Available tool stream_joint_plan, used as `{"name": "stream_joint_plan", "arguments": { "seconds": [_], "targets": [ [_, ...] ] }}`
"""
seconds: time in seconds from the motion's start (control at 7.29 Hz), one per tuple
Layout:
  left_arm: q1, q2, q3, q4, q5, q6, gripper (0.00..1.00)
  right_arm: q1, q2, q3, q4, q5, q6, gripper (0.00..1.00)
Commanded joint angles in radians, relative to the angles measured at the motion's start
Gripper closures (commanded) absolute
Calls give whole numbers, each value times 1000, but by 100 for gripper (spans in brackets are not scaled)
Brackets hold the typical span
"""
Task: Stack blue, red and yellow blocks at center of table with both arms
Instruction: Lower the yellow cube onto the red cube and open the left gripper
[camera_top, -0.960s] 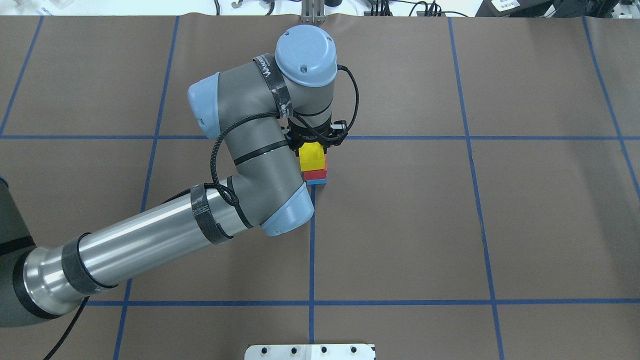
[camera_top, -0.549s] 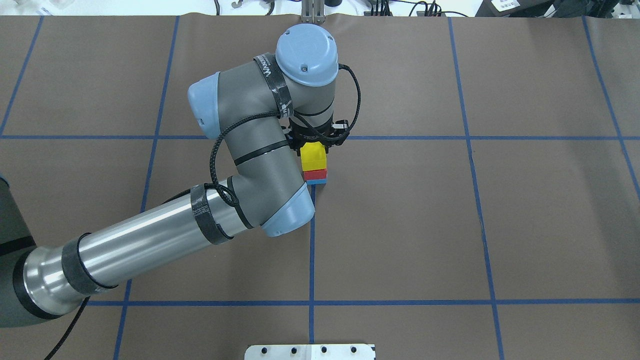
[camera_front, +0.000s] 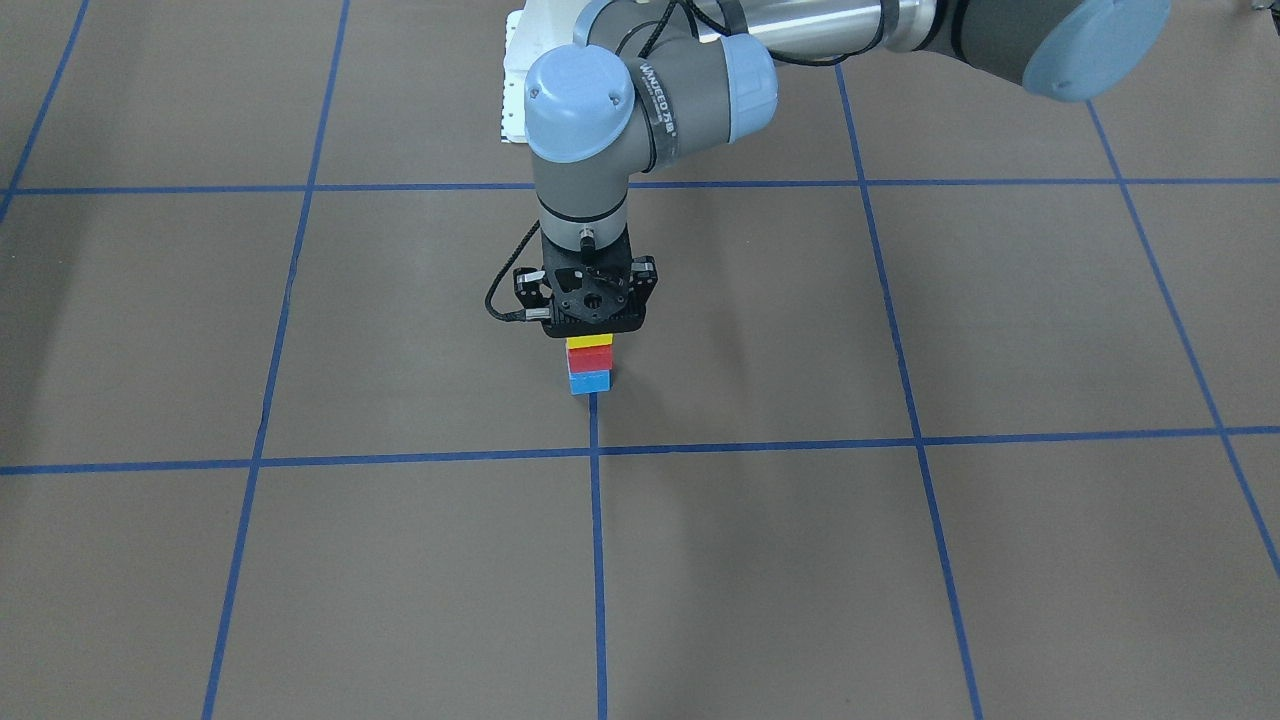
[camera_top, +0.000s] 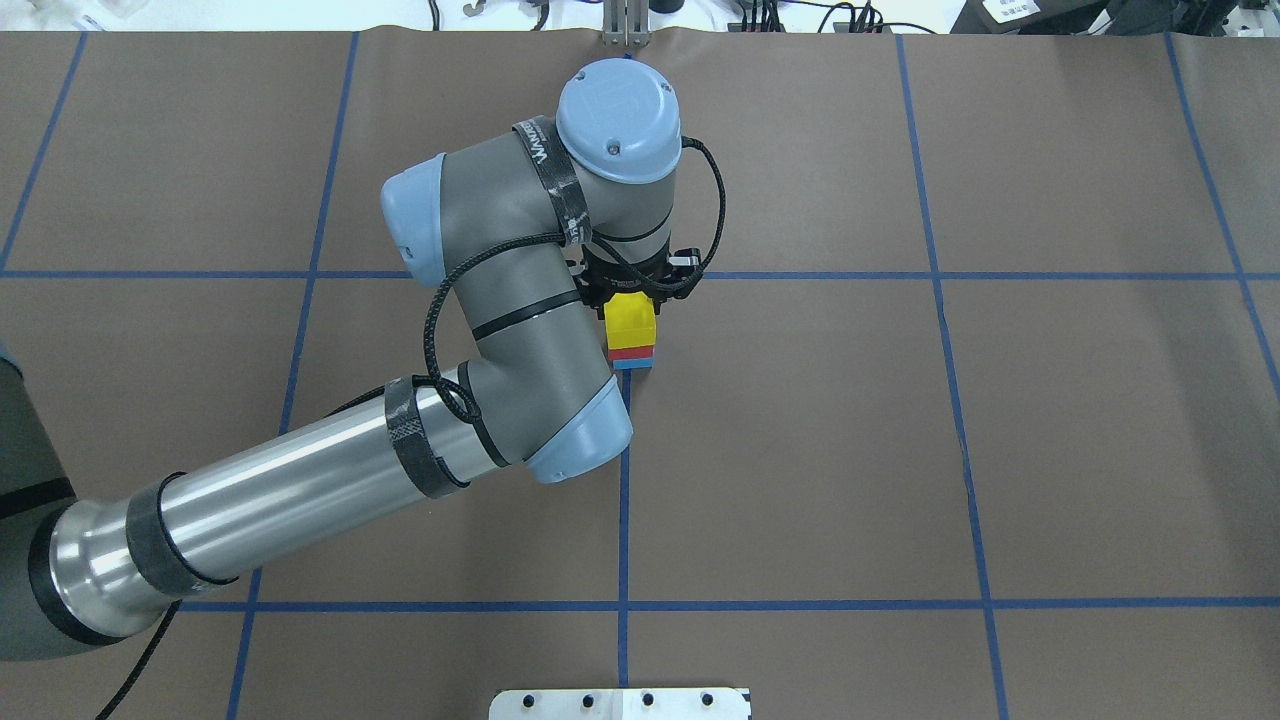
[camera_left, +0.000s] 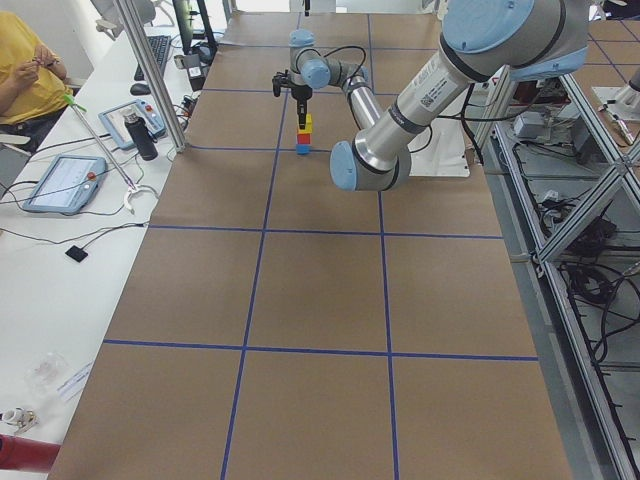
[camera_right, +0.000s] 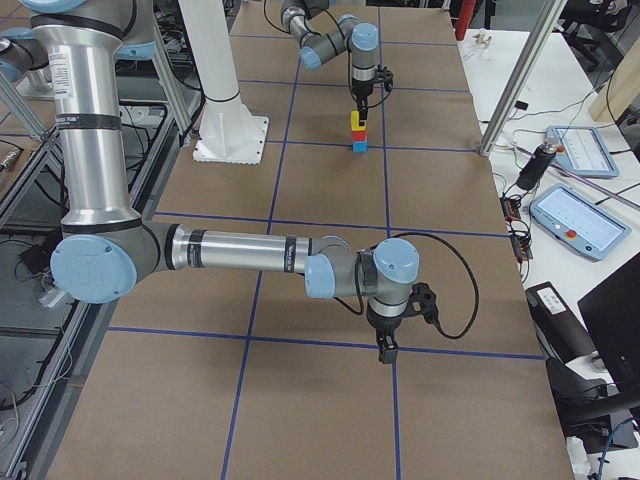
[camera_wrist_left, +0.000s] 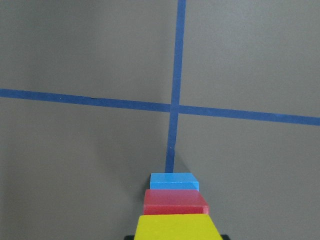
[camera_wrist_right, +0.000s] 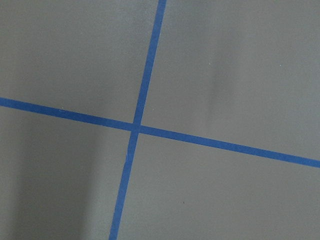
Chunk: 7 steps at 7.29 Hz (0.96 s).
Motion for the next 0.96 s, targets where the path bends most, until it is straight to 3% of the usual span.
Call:
{"name": "stream_joint_plan", "arguments": {
  "seconds": [0.0,0.41,0.55,0.82],
  "targets": [
    [4,0,0,-2,1,0,29,2,0,0,0,0,0,0],
    [4,2,-32,3,-5,13,1,0,0,0,0,0,0,0],
    [0,29,-120,67,-6,80,0,2,0,0,-2,0,0,0],
    [-47,175,-437,267,-10,246,0,2,-2,0,-2,0,2,0]
  ]
}}
